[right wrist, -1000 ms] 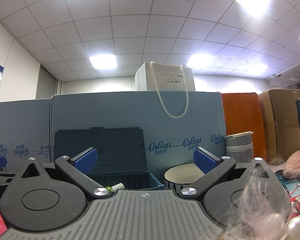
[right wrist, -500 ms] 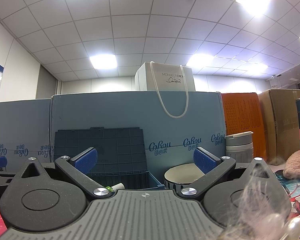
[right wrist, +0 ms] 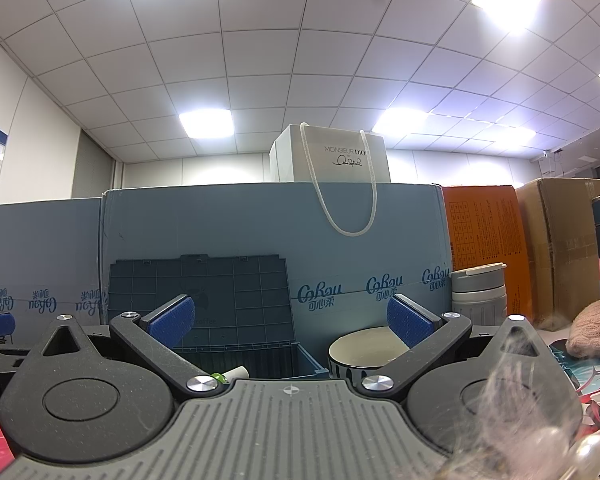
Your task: Organize rigid objects
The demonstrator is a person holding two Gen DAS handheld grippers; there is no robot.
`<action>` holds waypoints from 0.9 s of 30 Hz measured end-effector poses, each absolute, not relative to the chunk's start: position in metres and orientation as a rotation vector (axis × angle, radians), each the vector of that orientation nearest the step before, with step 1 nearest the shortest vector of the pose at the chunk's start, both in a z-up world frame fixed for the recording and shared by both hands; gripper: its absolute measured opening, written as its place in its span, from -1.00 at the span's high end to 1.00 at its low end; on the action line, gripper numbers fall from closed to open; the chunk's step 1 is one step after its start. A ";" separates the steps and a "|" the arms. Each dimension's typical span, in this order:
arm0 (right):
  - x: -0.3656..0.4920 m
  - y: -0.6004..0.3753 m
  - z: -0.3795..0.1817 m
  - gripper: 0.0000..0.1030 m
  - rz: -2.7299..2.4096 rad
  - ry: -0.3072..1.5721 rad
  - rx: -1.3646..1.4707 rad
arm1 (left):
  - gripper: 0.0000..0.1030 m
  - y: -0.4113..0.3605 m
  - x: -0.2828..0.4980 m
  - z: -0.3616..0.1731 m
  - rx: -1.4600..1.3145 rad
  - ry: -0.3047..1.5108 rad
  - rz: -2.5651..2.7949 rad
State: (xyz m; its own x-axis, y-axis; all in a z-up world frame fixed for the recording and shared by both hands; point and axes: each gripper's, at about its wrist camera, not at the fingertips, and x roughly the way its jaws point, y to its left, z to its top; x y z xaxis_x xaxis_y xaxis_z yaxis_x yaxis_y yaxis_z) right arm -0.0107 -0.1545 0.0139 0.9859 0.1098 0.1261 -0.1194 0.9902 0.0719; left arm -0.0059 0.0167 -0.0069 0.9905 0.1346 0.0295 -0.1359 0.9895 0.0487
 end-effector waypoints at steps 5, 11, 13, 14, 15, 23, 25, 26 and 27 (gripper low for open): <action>-0.011 -0.154 0.014 -1.00 0.115 -0.122 0.080 | -1.00 0.017 -0.006 -0.007 0.051 -0.026 0.136; -0.010 -0.154 0.014 -1.00 0.115 -0.120 0.080 | -1.00 0.017 -0.006 -0.007 0.053 -0.024 0.134; -0.010 -0.154 0.014 -1.00 0.116 -0.121 0.080 | -1.00 0.017 -0.006 -0.007 0.053 -0.024 0.134; -0.011 -0.155 0.014 -1.00 0.116 -0.121 0.080 | -1.00 0.017 -0.006 -0.007 0.053 -0.025 0.134; -0.010 -0.155 0.014 -1.00 0.115 -0.121 0.080 | -1.00 0.017 -0.006 -0.007 0.053 -0.025 0.134; -0.011 -0.155 0.014 -1.00 0.116 -0.121 0.080 | -1.00 0.016 -0.005 -0.008 0.055 -0.022 0.130; -0.011 -0.155 0.014 -1.00 0.116 -0.120 0.080 | -1.00 0.016 -0.005 -0.008 0.055 -0.022 0.130; -0.011 -0.155 0.014 -1.00 0.115 -0.120 0.080 | -1.00 0.016 -0.005 -0.007 0.055 -0.022 0.129; -0.011 -0.155 0.014 -1.00 0.116 -0.120 0.080 | -1.00 0.016 -0.005 -0.007 0.055 -0.021 0.129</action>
